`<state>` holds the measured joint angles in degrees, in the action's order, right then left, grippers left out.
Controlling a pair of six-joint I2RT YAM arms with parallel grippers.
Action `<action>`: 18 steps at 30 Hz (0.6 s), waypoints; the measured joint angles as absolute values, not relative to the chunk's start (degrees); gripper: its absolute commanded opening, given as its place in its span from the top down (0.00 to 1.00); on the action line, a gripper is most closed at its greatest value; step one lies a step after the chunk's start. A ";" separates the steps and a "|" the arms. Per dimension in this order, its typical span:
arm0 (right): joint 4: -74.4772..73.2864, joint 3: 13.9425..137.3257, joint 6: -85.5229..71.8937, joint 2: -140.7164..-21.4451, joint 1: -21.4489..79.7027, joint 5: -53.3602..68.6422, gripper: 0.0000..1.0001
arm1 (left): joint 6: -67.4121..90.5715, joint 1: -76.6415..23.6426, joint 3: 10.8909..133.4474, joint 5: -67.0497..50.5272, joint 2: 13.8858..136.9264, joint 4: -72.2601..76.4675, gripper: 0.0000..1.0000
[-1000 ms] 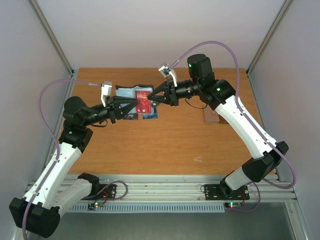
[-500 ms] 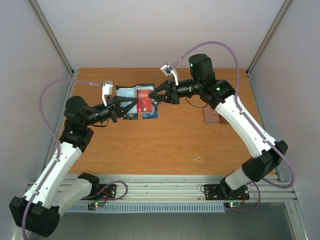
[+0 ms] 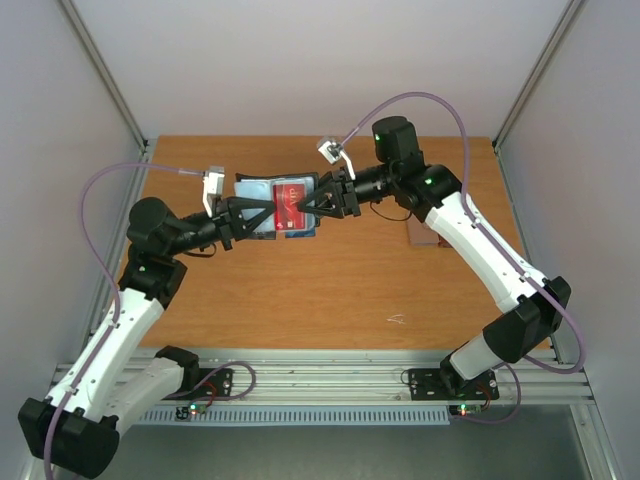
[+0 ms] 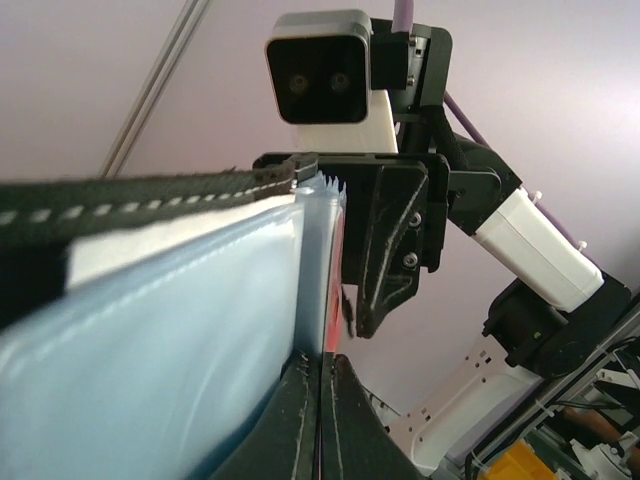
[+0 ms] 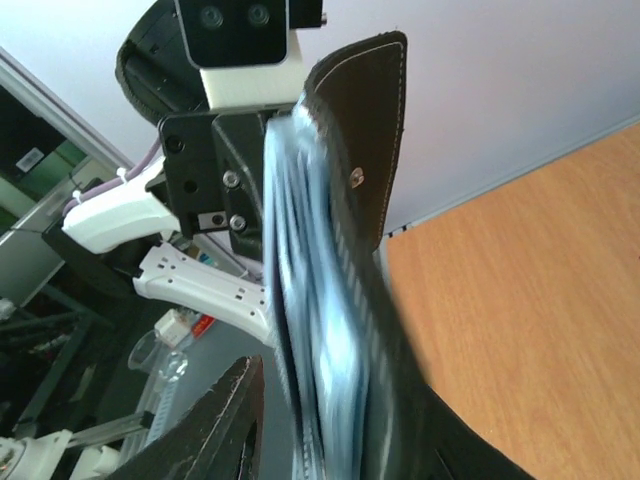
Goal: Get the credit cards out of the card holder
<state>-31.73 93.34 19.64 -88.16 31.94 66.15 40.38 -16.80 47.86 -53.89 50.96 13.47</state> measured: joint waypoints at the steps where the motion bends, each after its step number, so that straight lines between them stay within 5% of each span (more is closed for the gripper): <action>1: -31.90 93.21 19.70 -88.14 31.70 66.65 0.72 | 40.51 -16.51 47.86 -54.06 50.96 13.56 1.00; 10: -33.26 91.85 20.36 -87.85 30.20 70.37 0.99 | 40.53 -15.35 47.86 -55.16 50.92 13.54 1.00; 18: -33.43 91.53 20.38 -87.02 29.98 70.32 0.99 | 40.42 -15.07 47.83 -55.96 50.92 13.47 1.00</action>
<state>-33.43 91.53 20.38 -87.02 29.98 70.32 40.42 -15.07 47.83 -55.96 50.92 13.47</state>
